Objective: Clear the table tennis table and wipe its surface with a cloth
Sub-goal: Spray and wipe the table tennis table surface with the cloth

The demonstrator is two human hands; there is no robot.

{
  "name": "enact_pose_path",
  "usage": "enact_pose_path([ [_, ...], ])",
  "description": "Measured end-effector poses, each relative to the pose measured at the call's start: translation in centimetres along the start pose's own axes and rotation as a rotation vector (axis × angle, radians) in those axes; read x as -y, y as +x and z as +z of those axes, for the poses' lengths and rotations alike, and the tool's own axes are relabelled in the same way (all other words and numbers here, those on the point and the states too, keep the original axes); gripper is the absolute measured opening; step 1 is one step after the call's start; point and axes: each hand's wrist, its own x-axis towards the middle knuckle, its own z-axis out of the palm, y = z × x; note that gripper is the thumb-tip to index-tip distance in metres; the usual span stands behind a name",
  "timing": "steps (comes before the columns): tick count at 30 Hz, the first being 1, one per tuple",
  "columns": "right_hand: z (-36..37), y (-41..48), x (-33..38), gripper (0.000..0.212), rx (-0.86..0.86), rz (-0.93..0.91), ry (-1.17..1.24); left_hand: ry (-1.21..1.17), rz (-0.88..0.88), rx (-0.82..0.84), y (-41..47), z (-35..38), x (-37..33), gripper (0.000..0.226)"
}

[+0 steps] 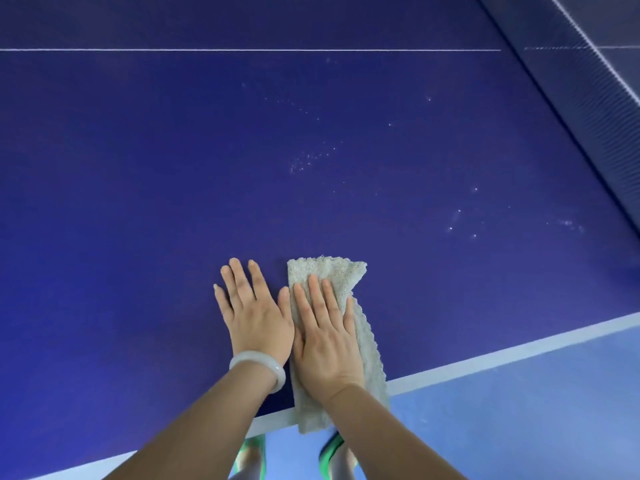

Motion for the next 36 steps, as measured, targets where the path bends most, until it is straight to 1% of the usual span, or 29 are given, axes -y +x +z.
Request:
enact_pose_path([
  [3,-1.2,-1.6,-5.3,0.059,0.032,-0.090,-0.009,0.115,-0.037,-0.002,-0.4,0.6,-0.9,0.070],
  [5,-2.5,-2.4,-10.3,0.060,0.025,-0.089,-0.039,0.156,-0.052,-0.008,-0.4,0.9,-1.0,0.071],
  [7,-4.0,-2.0,-15.3,0.060,0.055,-0.062,-0.073,0.161,-0.057,-0.031,-0.5,1.0,-1.2,0.066],
  [8,-4.7,-1.2,-17.2,0.059,0.065,-0.008,-0.079,0.162,-0.055,-0.043,-0.5,1.1,-1.3,0.065],
  [10,-5.1,1.6,-18.8,0.061,0.026,0.210,-0.041,0.177,-0.059,-0.052,-0.4,1.2,-1.4,0.064],
  [12,-5.1,4.7,-17.0,0.062,-0.053,0.429,0.020,0.186,-0.077,-0.031,-0.4,0.9,-1.5,0.067],
  [13,-4.7,5.9,-15.3,0.061,-0.061,0.450,0.044,0.187,-0.079,-0.027,-0.5,0.9,-1.6,0.069],
  [14,-4.3,6.6,-13.3,0.059,-0.034,0.376,0.056,0.187,-0.076,-0.036,-0.5,0.9,-1.6,0.069],
  [16,-3.6,6.0,-9.4,0.058,0.029,0.047,0.045,0.182,-0.077,-0.067,-0.4,1.1,-1.7,0.065],
  [17,-3.4,4.8,-8.3,0.058,0.059,-0.116,0.014,0.177,-0.076,-0.081,-0.4,1.1,-1.6,0.065],
  [18,-3.3,3.1,-8.3,0.057,0.081,-0.234,-0.028,0.172,-0.070,-0.092,-0.3,1.2,-1.5,0.067],
  [19,-3.3,1.5,-9.3,0.057,0.087,-0.305,-0.056,0.170,-0.063,-0.100,-0.3,1.3,-1.5,0.070],
  [21,-3.7,-0.7,-13.0,0.058,0.089,-0.337,-0.076,0.170,-0.061,-0.102,-0.4,1.3,-1.6,0.071],
  [23,-4.6,-0.5,-17.2,0.059,0.054,-0.252,-0.102,0.178,-0.066,-0.099,-0.5,1.2,-1.7,0.071],
  [26,-5.5,4.0,-20.0,0.060,0.017,0.072,-0.065,0.213,-0.071,-0.082,-0.4,1.1,-1.7,0.072],
  [28,-5.5,8.0,-18.5,0.060,-0.034,0.275,-0.017,0.226,-0.075,-0.073,-0.3,1.1,-1.7,0.072],
  [29,-5.2,9.5,-16.9,0.060,-0.055,0.350,0.007,0.228,-0.075,-0.073,-0.3,1.1,-1.7,0.072],
  [30,-4.9,10.4,-14.9,0.060,-0.064,0.384,0.024,0.227,-0.076,-0.076,-0.3,1.2,-1.7,0.072],
  [31,-4.4,10.7,-12.6,0.060,-0.068,0.357,0.031,0.226,-0.076,-0.079,-0.3,1.2,-1.7,0.072],
  [32,-4.0,10.6,-10.3,0.061,-0.053,0.265,0.024,0.225,-0.076,-0.081,-0.3,1.2,-1.6,0.072],
  [34,-3.0,9.6,-6.6,0.061,0.038,-0.051,-0.022,0.228,-0.071,-0.086,-0.3,1.1,-1.6,0.071],
  [35,-2.7,9.4,-5.6,0.060,0.088,-0.207,-0.048,0.231,-0.070,-0.088,-0.3,1.1,-1.6,0.071],
  [36,-2.7,9.7,-5.2,0.059,0.122,-0.326,-0.057,0.232,-0.073,-0.090,-0.3,1.1,-1.6,0.071],
])
